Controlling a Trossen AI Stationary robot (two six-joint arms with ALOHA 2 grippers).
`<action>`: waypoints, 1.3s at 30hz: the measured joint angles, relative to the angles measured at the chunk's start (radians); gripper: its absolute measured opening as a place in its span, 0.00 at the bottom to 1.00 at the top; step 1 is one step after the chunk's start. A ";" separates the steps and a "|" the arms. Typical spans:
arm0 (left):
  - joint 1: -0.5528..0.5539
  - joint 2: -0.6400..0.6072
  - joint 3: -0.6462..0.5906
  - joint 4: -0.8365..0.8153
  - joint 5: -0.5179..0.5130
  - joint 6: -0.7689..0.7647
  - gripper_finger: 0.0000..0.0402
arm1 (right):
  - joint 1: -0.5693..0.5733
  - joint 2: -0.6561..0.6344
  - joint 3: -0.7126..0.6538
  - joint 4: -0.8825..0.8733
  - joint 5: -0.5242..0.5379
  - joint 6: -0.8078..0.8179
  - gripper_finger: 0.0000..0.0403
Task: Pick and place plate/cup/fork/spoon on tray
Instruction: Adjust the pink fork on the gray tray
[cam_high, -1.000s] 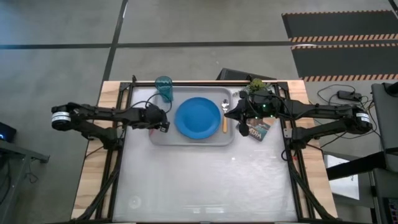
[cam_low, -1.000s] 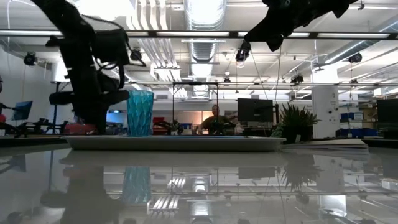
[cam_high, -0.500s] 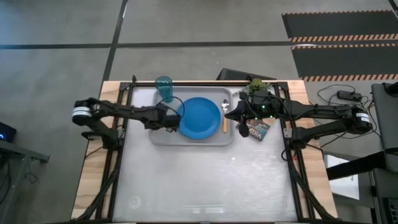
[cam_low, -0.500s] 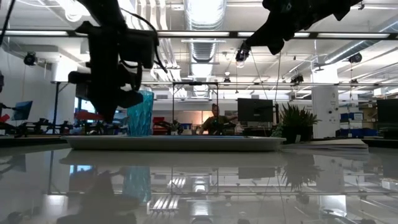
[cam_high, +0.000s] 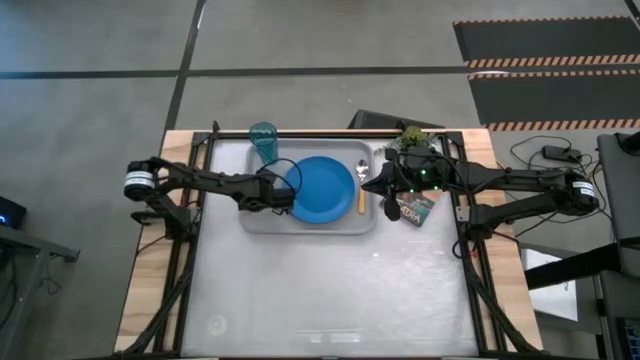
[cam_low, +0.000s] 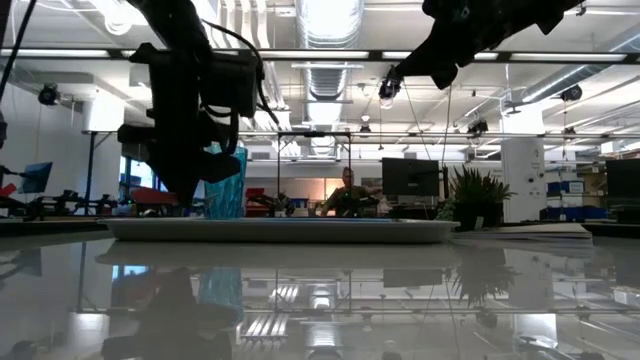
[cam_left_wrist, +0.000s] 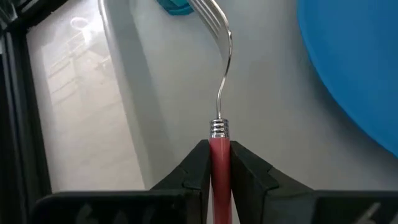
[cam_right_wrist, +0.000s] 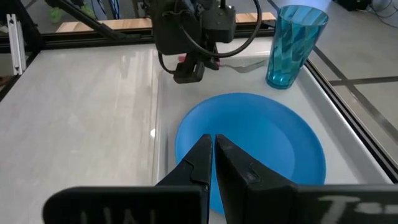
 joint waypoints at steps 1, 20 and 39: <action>0.000 0.000 -0.005 0.008 0.001 0.001 0.08 | 0.000 0.000 0.000 0.000 0.000 0.000 0.02; 0.002 0.000 -0.101 0.187 0.097 0.027 0.20 | 0.000 0.000 -0.001 0.000 0.000 0.002 0.02; -0.003 -0.201 -0.095 0.185 0.070 0.215 0.39 | 0.000 0.000 -0.001 -0.011 0.000 0.035 0.02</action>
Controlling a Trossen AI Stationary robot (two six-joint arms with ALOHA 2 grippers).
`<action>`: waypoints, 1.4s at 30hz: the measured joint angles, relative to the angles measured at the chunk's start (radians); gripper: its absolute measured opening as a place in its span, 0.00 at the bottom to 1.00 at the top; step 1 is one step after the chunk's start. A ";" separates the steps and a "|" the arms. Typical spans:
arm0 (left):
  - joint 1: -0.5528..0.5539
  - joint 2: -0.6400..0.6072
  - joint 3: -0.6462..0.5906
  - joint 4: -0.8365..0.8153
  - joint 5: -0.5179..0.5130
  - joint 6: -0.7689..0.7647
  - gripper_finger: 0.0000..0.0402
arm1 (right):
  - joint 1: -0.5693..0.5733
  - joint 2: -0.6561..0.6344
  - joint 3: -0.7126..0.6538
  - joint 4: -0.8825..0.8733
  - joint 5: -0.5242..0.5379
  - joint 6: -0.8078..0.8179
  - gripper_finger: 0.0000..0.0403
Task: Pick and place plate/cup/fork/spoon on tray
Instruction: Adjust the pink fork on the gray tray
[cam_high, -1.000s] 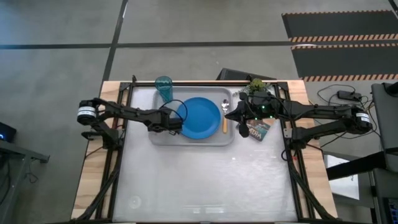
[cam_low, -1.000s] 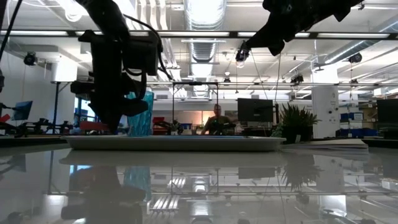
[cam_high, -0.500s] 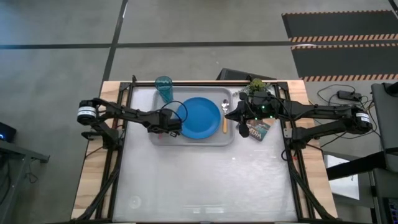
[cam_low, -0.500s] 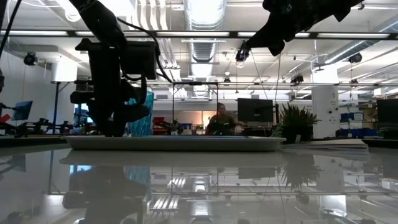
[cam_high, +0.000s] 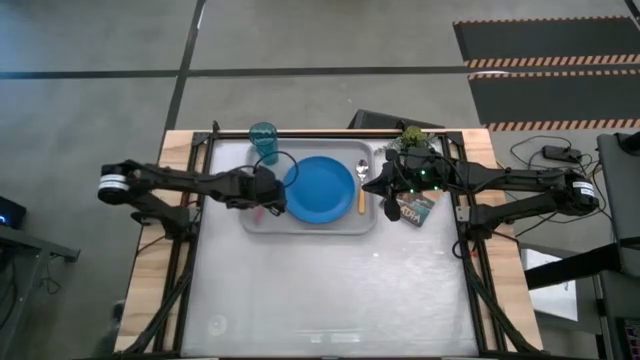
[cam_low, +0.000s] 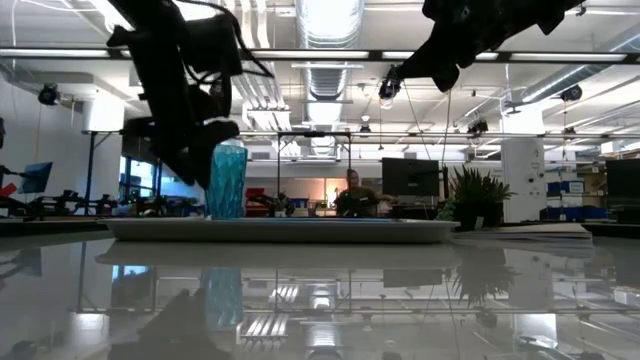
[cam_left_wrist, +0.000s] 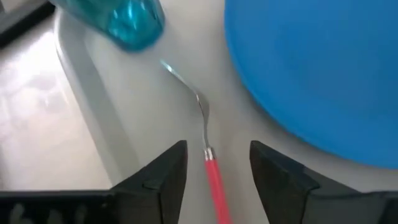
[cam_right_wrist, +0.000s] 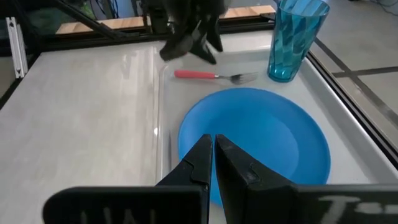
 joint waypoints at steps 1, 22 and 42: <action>0.000 -0.016 0.000 0.001 -0.008 0.014 0.38 | 0.000 0.000 0.000 -0.003 0.000 0.000 0.02; 0.003 -0.075 -0.211 0.241 0.058 -0.084 0.31 | 0.125 -0.001 -0.005 -0.156 0.000 0.115 0.02; 0.002 0.028 -0.293 0.382 0.017 -0.114 0.22 | 0.142 -0.001 -0.005 -0.144 0.028 0.141 0.02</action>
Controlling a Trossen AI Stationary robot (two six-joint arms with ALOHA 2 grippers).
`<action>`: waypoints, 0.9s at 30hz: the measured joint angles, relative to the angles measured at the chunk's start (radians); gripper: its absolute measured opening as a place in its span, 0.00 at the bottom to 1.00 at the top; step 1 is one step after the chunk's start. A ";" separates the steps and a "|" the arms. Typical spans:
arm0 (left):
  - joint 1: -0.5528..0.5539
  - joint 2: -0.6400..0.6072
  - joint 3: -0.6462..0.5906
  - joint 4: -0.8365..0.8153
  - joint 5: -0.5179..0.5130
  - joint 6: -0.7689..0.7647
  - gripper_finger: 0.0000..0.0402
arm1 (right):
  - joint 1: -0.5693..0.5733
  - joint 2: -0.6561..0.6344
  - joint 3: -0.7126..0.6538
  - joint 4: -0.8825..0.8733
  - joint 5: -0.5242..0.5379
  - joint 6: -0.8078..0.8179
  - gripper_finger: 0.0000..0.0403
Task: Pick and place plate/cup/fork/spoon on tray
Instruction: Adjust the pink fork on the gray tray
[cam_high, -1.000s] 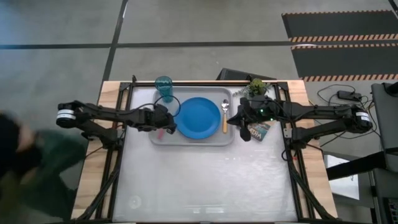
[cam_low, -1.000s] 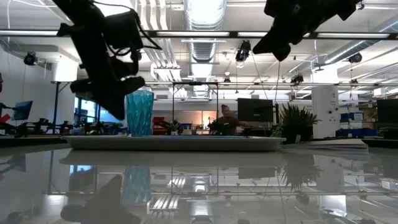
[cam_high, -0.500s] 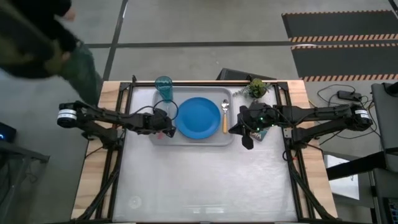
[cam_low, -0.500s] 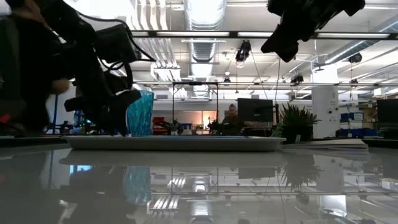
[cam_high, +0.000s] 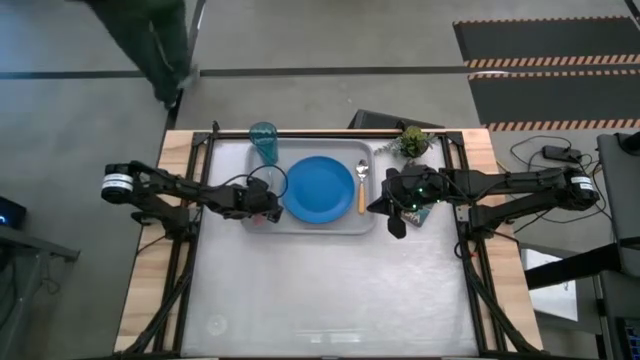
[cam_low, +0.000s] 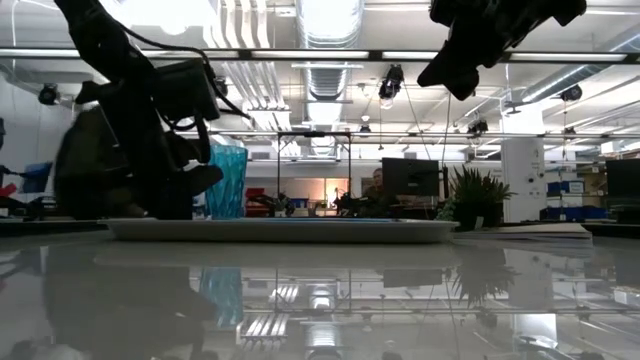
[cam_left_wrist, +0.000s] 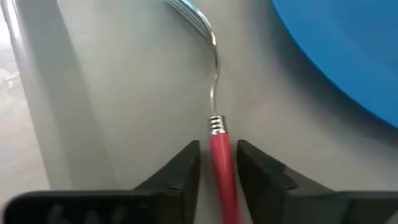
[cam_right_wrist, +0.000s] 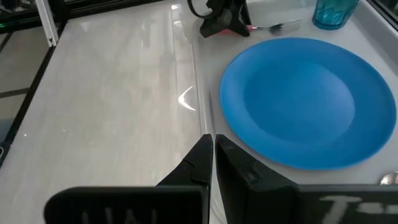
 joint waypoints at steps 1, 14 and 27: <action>0.000 0.000 0.000 0.001 0.000 0.000 0.18 | 0.000 0.000 0.000 0.000 0.000 0.000 0.02; -0.020 -0.247 -0.002 -0.003 -0.050 0.151 0.04 | 0.012 0.000 -0.008 0.014 0.001 -0.011 0.02; -0.250 -0.464 -0.014 0.670 0.392 0.815 0.05 | 0.072 0.052 -0.169 0.493 -0.041 -0.081 0.02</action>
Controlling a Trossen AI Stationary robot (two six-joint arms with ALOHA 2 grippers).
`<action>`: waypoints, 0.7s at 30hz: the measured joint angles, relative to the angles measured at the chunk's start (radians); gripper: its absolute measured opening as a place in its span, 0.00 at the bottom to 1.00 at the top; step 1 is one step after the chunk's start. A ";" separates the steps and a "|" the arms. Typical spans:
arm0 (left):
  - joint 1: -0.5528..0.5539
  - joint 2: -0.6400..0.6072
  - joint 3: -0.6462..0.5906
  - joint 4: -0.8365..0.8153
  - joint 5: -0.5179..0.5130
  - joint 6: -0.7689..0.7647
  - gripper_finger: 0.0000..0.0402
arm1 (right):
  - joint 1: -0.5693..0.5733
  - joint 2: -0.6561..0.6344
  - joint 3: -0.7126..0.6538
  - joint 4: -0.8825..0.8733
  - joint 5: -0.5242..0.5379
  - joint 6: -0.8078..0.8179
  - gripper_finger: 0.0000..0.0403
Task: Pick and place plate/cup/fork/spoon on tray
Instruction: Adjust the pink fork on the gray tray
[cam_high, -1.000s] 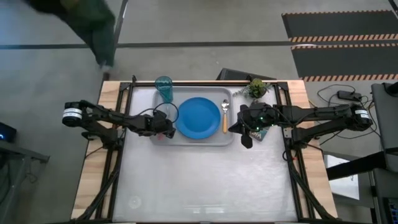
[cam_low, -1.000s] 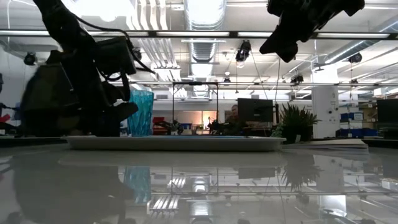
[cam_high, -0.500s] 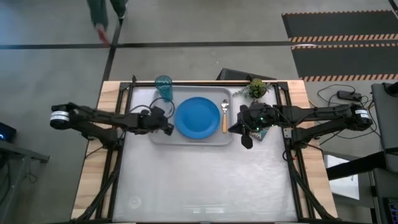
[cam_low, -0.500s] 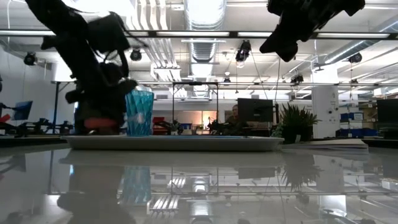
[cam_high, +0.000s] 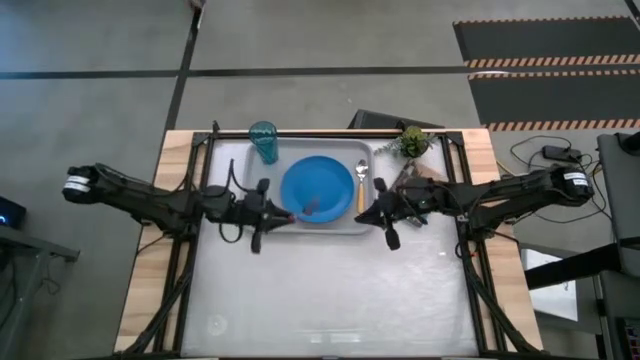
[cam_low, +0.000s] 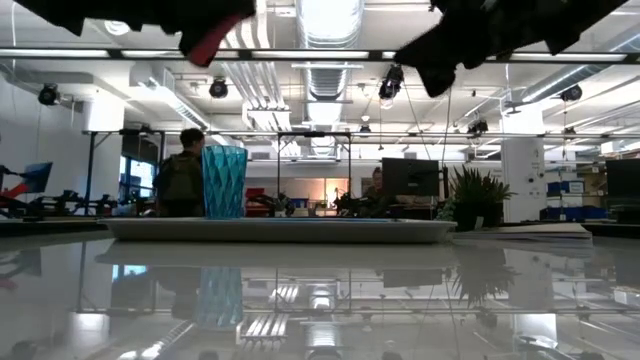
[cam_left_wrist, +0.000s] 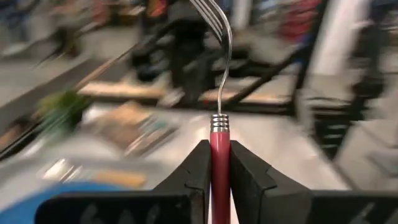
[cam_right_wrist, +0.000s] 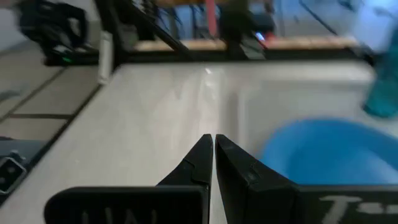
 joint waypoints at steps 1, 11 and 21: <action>-0.008 0.009 0.000 0.034 0.034 0.020 0.05 | 0.005 0.015 -0.004 0.050 -0.017 -0.013 0.02; -0.020 0.190 -0.001 0.343 0.307 0.052 0.06 | 0.024 0.238 0.100 0.373 -0.211 -0.144 0.13; -0.020 0.340 -0.001 0.558 0.394 0.053 0.06 | 0.024 0.377 0.245 0.453 -0.285 -0.309 0.40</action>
